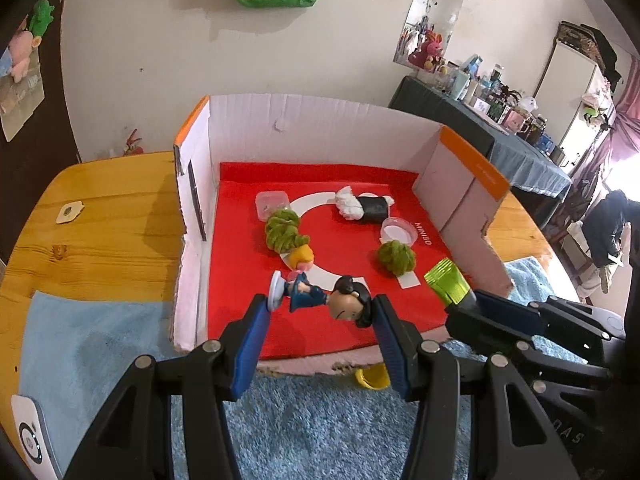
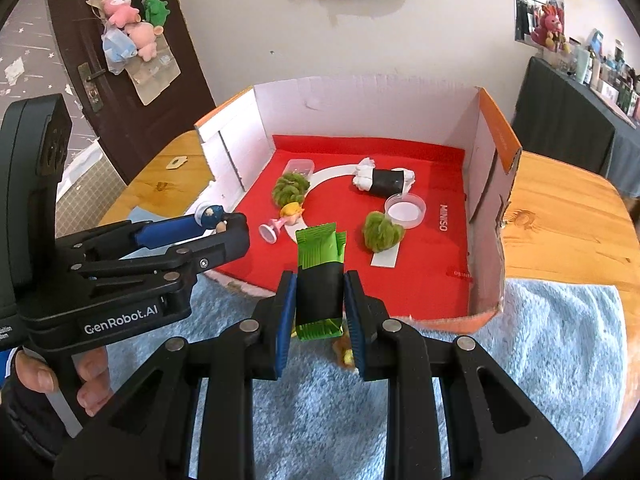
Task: Organize objects
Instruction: 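Lift and carry the packet and the black-haired doll over the red-floored box with both tools, then lower the packet and the black-haired doll toward the red floor with both tools, then open the left tool to release the black-haired doll while the right tool releases the packet, then withdraw both open tools from the box back over the towel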
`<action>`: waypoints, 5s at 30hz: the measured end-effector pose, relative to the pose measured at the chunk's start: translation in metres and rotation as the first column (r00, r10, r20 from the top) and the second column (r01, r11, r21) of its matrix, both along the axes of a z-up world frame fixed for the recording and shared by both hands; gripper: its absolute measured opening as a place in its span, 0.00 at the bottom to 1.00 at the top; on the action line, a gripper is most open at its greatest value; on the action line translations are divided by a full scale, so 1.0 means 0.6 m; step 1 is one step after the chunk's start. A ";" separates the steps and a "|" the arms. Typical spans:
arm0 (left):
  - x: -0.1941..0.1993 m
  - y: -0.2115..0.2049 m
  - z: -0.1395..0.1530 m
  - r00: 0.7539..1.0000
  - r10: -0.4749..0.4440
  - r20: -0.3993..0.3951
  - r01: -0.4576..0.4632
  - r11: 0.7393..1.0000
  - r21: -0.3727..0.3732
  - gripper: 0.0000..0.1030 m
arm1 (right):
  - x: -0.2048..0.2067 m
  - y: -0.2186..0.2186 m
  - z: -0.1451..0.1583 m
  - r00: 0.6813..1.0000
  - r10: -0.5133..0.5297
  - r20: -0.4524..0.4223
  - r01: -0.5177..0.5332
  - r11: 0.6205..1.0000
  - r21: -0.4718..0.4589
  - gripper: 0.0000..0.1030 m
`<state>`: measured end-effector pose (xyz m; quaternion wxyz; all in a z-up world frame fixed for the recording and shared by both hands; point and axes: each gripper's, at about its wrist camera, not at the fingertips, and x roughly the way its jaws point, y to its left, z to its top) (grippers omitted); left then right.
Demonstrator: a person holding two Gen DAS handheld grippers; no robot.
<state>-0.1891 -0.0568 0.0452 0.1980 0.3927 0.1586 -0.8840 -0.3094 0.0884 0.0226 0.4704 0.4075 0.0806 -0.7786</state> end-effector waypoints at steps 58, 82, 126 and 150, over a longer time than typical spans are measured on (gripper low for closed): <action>-0.056 -0.048 -0.074 0.992 -0.010 0.129 -0.001 0.996 0.086 0.53 | -0.071 -0.047 -0.082 0.997 0.022 0.072 -0.034 0.986 0.164 0.22; -0.087 -0.060 -0.076 0.991 -0.004 0.134 -0.006 0.997 0.072 0.53 | -0.088 -0.053 -0.085 0.997 -0.005 0.078 -0.009 0.984 0.178 0.23; -0.020 -0.027 -0.020 0.997 0.053 0.057 -0.051 0.998 -0.029 0.85 | -0.036 -0.013 -0.029 1.000 -0.012 -0.002 0.012 0.994 0.113 0.66; 0.047 0.025 0.010 0.997 0.076 0.019 -0.074 0.994 -0.083 1.00 | 0.028 0.054 0.008 0.995 -0.048 -0.082 0.054 0.996 0.075 0.81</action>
